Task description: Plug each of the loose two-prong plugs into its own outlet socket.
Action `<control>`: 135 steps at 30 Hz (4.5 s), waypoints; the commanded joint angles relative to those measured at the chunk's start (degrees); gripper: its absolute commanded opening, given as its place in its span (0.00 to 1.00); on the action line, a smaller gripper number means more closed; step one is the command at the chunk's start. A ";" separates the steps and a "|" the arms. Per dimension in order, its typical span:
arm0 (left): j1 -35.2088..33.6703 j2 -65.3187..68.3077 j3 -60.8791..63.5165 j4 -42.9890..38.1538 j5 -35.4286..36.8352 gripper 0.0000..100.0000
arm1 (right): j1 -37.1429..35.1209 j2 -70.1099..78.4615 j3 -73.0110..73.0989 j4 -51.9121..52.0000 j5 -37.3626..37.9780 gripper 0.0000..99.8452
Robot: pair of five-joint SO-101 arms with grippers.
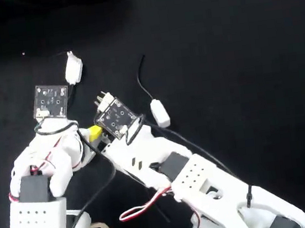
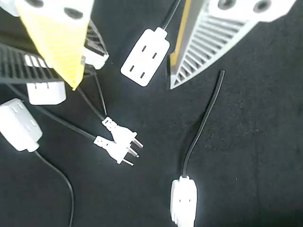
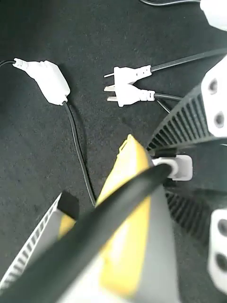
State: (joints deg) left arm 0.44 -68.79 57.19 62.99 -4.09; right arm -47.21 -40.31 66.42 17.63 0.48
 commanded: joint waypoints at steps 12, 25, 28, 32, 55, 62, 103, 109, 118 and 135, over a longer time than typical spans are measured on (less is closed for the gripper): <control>-28.70 -2.29 1.45 -0.44 3.87 0.29 | 0.53 6.02 -5.85 -1.14 0.44 0.01; -33.36 -2.29 12.53 -9.14 9.05 0.29 | -0.70 29.85 -19.82 -6.42 0.53 0.01; -33.36 -2.29 12.62 -9.14 9.05 0.29 | -0.79 32.40 -20.00 -8.18 0.53 0.01; -33.27 -2.29 12.62 -8.97 9.05 0.29 | -0.53 35.03 -20.44 -10.20 0.62 0.01; -33.10 -2.29 13.49 -9.05 8.97 0.29 | 0.18 40.48 -19.56 -10.11 1.14 0.01; -33.10 -2.29 13.58 -9.05 8.97 0.29 | 0.18 43.65 -21.05 -8.00 5.80 0.01; -14.02 5.71 3.30 8.62 -13.01 0.36 | 22.51 -22.11 -8.57 38.07 -1.41 0.07; -7.34 21.36 0.66 3.52 -13.27 0.35 | 25.85 -23.52 -0.22 29.54 -1.49 0.07; -6.55 40.70 -2.95 -11.78 -13.36 0.35 | 26.02 -23.52 1.89 27.87 -1.49 0.07; -11.30 54.95 -8.75 -29.71 -13.36 0.05 | 26.02 -23.52 2.07 28.13 -1.49 0.07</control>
State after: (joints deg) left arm -6.42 -13.93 54.20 37.14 -17.10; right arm -21.98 -62.99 68.70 46.73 -0.75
